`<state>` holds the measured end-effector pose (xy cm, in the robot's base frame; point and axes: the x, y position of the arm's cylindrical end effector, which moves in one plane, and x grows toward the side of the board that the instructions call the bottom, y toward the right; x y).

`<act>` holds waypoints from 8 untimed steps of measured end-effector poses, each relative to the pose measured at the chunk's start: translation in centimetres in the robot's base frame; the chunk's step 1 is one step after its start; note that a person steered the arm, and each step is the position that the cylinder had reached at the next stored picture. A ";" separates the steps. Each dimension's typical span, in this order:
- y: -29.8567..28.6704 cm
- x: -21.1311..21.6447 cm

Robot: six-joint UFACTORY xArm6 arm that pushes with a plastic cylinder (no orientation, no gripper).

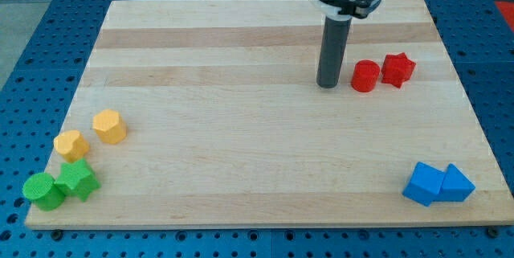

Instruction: Move the yellow hexagon towards the top

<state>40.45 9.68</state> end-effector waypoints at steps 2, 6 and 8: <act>5.6 0.0; 0.9 6.6; 0.5 6.9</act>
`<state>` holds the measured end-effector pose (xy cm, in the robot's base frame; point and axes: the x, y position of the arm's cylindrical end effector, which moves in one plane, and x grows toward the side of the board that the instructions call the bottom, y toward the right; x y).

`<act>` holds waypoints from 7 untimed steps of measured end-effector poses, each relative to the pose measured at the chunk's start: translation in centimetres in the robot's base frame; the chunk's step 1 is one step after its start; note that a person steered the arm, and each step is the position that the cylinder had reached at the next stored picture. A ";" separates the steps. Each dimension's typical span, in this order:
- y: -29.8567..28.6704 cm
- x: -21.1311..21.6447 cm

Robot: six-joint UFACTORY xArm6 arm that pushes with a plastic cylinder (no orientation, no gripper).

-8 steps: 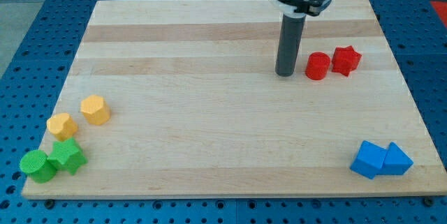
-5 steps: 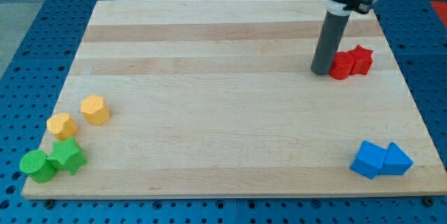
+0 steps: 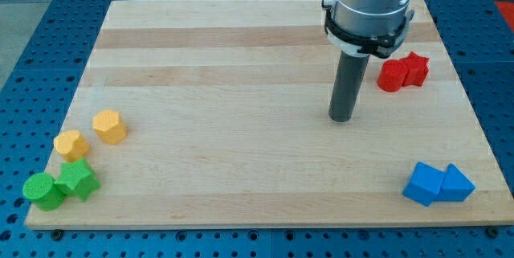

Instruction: Move the yellow hexagon towards the top

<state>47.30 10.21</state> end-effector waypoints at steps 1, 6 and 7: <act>-3.9 1.5; -14.8 1.5; -15.1 1.5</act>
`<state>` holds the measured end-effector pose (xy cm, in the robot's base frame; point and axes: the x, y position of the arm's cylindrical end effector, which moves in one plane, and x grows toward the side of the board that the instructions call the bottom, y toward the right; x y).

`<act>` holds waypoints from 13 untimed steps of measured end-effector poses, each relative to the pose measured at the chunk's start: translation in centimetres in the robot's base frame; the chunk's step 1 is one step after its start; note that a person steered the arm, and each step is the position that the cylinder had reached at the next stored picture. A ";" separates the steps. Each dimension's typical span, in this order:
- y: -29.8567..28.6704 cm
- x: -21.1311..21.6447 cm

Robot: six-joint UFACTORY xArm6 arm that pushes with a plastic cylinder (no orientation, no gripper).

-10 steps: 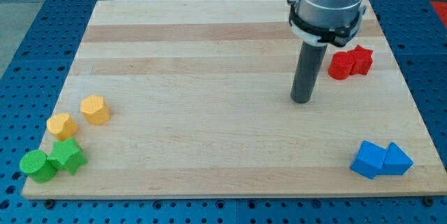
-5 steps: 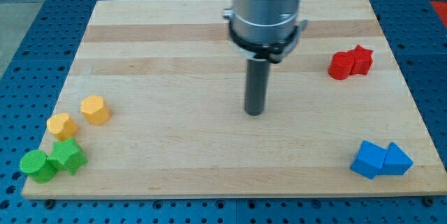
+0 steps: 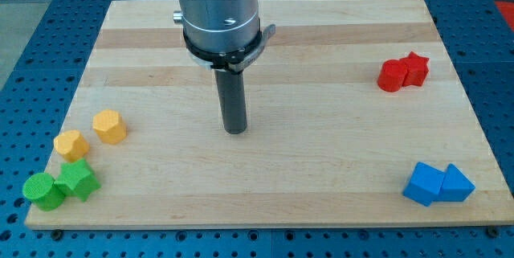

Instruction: Move the yellow hexagon towards the top

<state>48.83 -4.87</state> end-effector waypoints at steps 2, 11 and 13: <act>-0.4 0.0; -16.4 -2.5; -17.0 -1.4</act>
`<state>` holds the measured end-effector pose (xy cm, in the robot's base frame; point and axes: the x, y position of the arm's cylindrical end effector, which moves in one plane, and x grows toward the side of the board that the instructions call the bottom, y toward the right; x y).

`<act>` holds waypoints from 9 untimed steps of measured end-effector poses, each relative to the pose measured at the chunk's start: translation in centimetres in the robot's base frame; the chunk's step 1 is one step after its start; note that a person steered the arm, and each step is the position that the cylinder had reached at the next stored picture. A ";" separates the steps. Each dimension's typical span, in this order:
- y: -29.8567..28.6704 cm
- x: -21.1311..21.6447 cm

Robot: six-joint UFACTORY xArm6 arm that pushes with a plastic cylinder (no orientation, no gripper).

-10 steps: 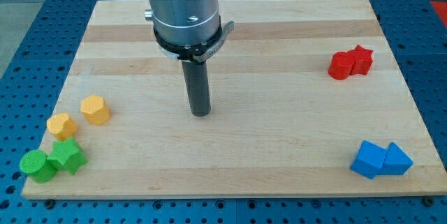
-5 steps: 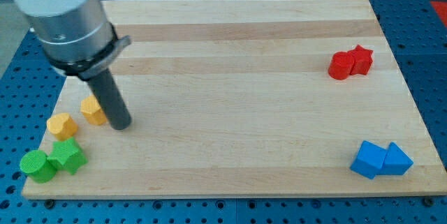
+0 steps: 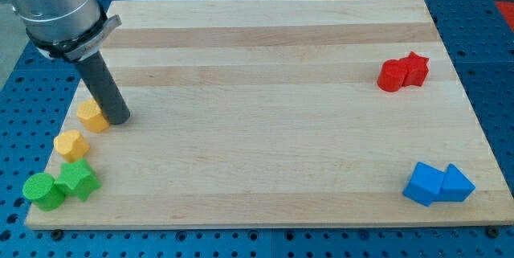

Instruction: Move the yellow hexagon towards the top

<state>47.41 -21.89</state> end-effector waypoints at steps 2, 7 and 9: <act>-2.1 2.0; -6.1 -5.7; -4.8 -3.7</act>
<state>43.70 -26.68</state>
